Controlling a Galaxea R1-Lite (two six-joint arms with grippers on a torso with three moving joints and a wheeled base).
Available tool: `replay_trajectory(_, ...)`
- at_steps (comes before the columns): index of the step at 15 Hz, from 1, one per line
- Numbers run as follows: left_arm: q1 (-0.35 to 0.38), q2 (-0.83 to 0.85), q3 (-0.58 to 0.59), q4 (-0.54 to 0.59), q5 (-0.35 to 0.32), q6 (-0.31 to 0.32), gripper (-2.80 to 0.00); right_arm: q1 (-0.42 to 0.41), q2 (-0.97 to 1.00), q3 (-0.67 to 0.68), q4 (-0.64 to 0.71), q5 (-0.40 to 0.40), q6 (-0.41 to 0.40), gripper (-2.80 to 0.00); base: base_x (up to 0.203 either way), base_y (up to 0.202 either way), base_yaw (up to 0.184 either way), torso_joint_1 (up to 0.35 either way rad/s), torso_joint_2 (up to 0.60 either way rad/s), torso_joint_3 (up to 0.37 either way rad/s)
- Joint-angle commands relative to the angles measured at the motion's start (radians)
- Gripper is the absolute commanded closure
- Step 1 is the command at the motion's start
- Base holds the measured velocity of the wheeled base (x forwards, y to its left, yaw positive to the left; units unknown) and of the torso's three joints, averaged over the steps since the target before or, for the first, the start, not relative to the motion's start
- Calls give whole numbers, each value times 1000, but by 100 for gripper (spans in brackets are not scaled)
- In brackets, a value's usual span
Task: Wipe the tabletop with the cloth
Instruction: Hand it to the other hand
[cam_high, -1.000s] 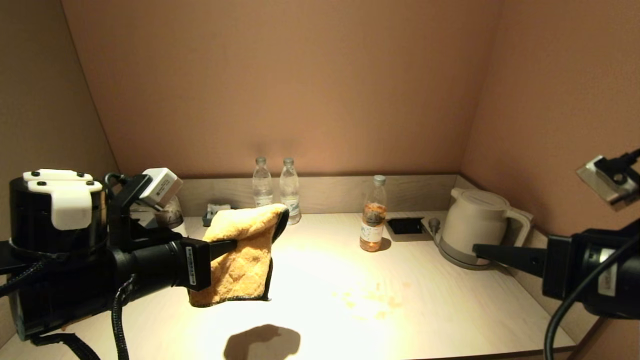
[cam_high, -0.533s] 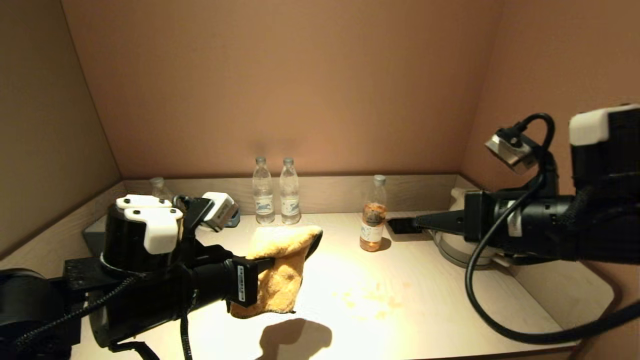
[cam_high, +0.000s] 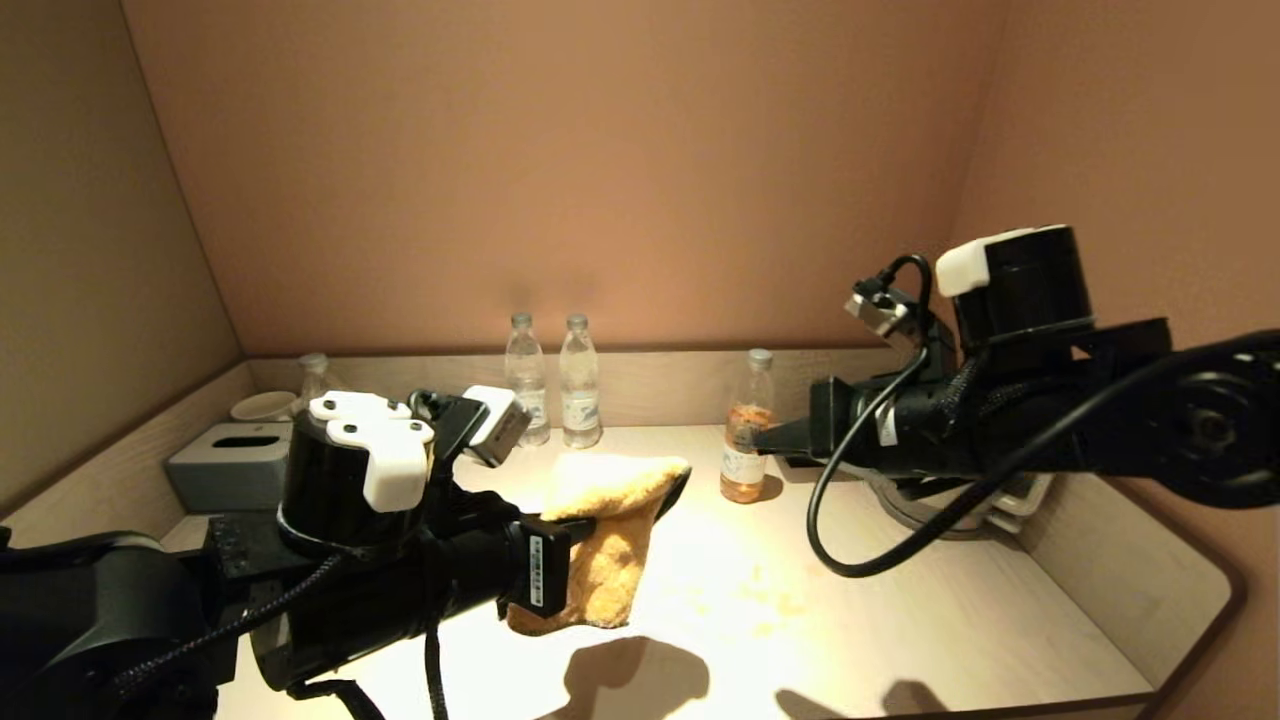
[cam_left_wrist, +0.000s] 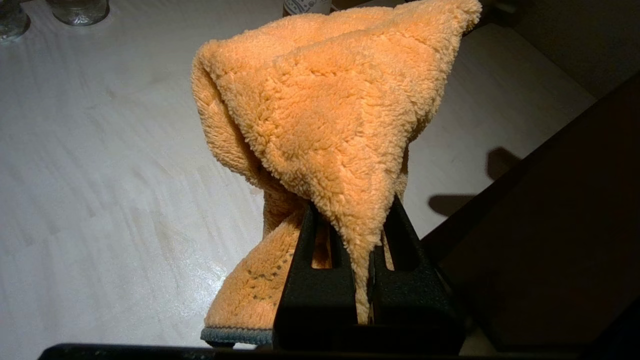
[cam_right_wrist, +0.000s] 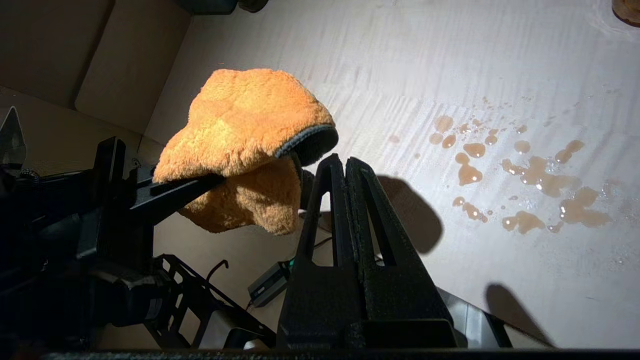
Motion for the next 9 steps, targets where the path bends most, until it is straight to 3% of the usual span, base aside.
replay_trajectory(1, -3, 9, -9, -6, 0, 11, 0, 26, 60, -25, 0, -2, 2, -280, 0, 0, 0, 0, 0, 0)
replay_trajectory(9, -28, 27, -35, -2, 3, 14, 0, 73, 102, -59, 2, 0, 1, -280, 0, 0, 0, 0, 0, 0)
